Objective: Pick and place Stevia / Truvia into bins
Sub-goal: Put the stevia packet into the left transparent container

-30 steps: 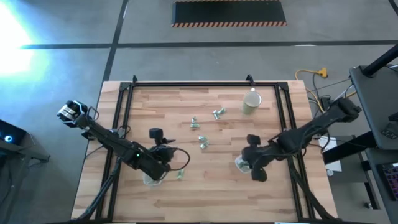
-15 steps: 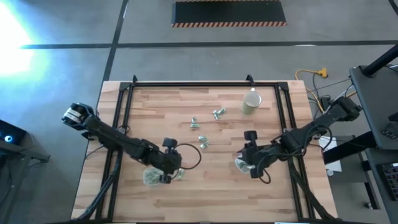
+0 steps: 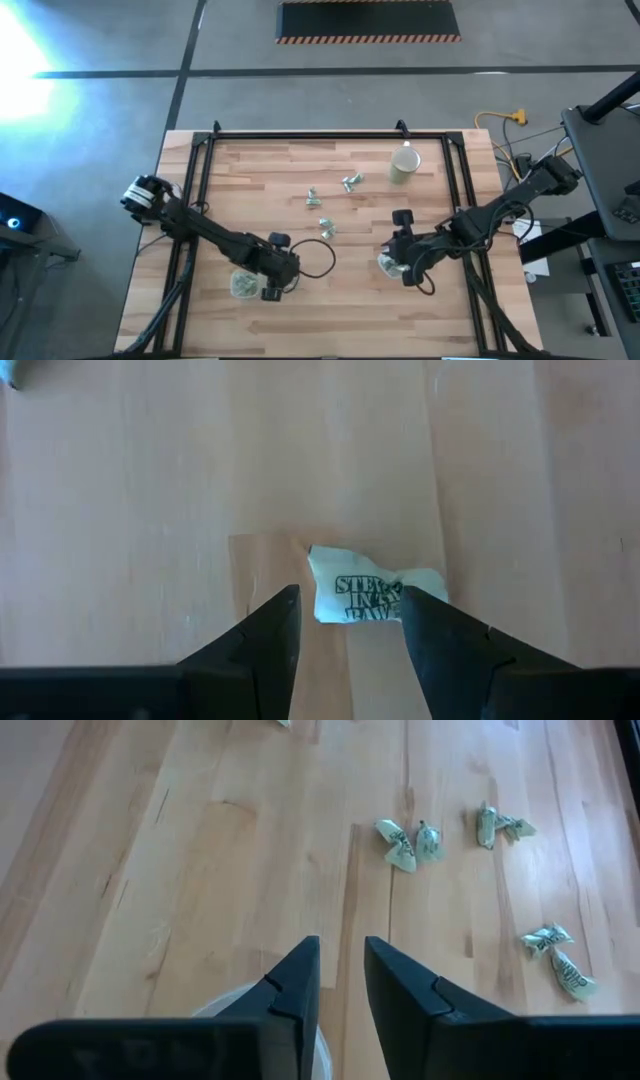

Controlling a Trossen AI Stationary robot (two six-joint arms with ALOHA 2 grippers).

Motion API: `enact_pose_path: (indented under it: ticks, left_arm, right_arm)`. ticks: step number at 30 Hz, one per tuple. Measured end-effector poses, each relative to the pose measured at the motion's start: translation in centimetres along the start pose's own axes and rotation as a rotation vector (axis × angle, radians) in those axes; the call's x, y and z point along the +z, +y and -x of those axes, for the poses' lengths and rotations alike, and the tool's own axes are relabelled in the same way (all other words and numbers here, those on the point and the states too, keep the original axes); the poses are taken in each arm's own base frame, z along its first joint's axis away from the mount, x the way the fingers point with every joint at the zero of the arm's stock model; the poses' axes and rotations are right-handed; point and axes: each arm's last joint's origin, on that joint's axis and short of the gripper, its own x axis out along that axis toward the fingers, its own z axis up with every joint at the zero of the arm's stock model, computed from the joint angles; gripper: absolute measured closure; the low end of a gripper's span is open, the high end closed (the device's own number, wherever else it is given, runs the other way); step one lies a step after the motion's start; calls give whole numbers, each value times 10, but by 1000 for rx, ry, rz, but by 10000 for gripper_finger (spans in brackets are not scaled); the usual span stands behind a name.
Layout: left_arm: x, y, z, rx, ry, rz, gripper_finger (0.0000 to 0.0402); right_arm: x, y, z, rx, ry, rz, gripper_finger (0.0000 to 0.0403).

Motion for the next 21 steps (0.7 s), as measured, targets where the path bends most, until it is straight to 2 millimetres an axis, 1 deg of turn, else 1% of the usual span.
enact_pose_path:
  ticks: [8, 11, 14, 21]
  left_arm:
    - [-2, -2, -15, -5, 50, -5, 245]
    - [-2, -2, -17, -3, 56, -5, 254]
    - [-3, -2, -17, -3, 57, -6, 277]
    - [-2, -2, -16, -3, 55, -12, 347]
  right_arm:
    - [0, 0, 0, 0, 0, 0, 335]
    - [0, 0, 0, 0, 0, -1, 335]
    - [0, 0, 0, -1, 1, 0, 335]
    - [0, 0, 0, -1, 1, -1, 335]
